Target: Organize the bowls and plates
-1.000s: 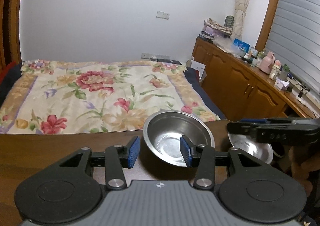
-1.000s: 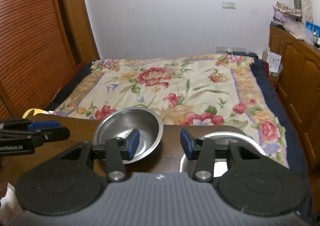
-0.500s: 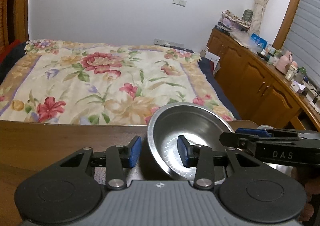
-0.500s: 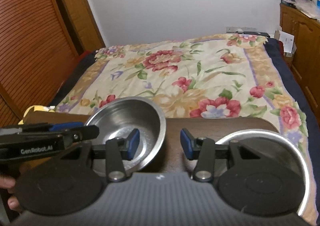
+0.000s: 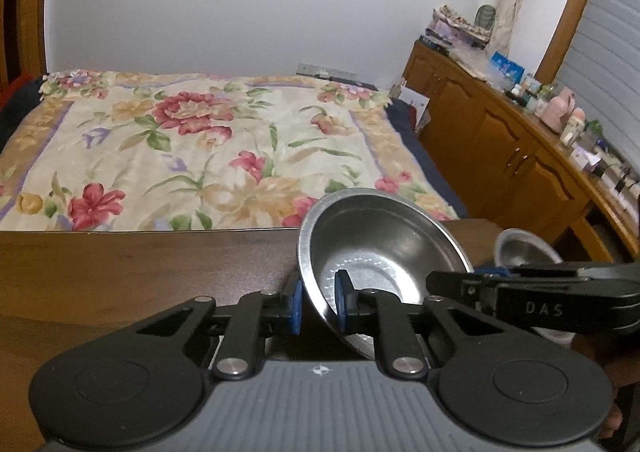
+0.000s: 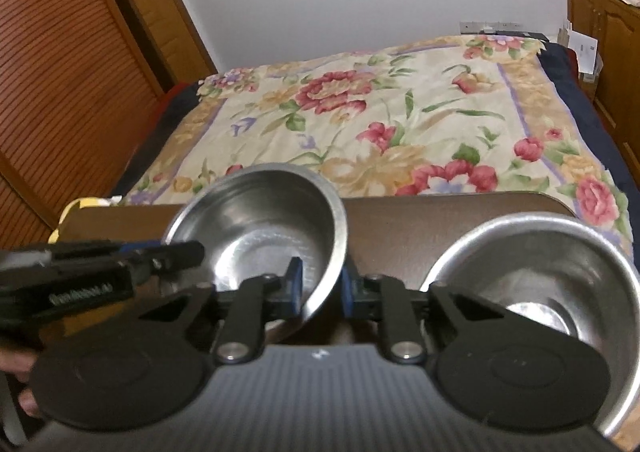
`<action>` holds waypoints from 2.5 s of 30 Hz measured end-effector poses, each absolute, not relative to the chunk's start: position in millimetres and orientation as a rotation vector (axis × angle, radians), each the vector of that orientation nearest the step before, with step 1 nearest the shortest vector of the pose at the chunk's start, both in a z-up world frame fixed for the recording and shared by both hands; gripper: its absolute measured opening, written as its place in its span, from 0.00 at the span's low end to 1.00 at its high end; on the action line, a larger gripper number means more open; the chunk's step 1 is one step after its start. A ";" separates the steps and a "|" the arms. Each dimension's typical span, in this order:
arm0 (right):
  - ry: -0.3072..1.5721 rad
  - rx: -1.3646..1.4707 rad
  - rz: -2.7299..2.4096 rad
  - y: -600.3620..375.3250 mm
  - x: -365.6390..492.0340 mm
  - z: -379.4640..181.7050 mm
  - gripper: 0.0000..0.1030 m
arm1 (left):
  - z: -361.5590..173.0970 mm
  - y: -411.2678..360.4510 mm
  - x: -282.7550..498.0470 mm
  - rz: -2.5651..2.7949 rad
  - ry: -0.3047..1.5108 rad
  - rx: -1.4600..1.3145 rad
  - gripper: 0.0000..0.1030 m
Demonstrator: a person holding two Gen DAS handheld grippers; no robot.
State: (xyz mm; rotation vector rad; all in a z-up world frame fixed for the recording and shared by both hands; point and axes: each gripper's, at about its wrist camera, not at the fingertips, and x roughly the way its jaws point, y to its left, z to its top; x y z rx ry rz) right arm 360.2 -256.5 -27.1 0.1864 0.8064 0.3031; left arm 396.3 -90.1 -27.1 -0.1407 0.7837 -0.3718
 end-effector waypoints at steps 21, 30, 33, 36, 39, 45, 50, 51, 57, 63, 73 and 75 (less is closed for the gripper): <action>0.697 0.159 0.268 -274.8 278.6 39.4 0.20 | 41.2 -101.1 317.9 -0.478 0.696 -0.125 0.17; 0.675 0.174 0.262 -276.5 244.1 42.5 0.20 | 49.7 -100.4 277.8 -0.506 0.672 -0.075 0.17; 0.673 0.174 0.271 -273.6 232.7 40.5 0.20 | 48.2 -95.6 264.5 -0.508 0.670 -0.061 0.17; 0.679 0.182 0.284 -271.5 222.4 35.1 0.20 | 43.5 -91.3 251.1 -0.510 0.677 -0.047 0.17; 0.692 0.187 0.292 -268.6 213.8 27.0 0.20 | 38.1 -90.2 241.1 -0.509 0.688 -0.015 0.17; 0.705 0.212 0.309 -268.1 194.4 16.3 0.20 | 28.0 -87.8 229.7 -0.528 0.713 0.008 0.17; 0.715 0.239 0.319 -271.8 182.4 5.8 0.20 | 18.8 -87.3 214.4 -0.547 0.720 0.014 0.18; 0.714 0.243 0.320 -271.8 179.5 4.5 0.20 | 16.6 -86.4 211.0 -0.551 0.721 0.012 0.18; 0.714 0.259 0.339 -272.3 162.9 -4.5 0.20 | 4.3 -81.4 194.3 -0.568 0.732 -0.007 0.18; 0.711 0.268 0.355 -270.5 151.0 -11.8 0.20 | -0.5 -74.8 176.7 -0.567 0.713 -0.023 0.18; 0.689 0.241 0.366 -261.3 127.8 -20.9 0.20 | -3.1 -72.7 139.2 -0.521 0.648 0.040 0.18; 0.698 0.249 0.373 -261.0 127.6 -23.4 0.20 | -3.8 -73.3 133.5 -0.510 0.635 0.063 0.18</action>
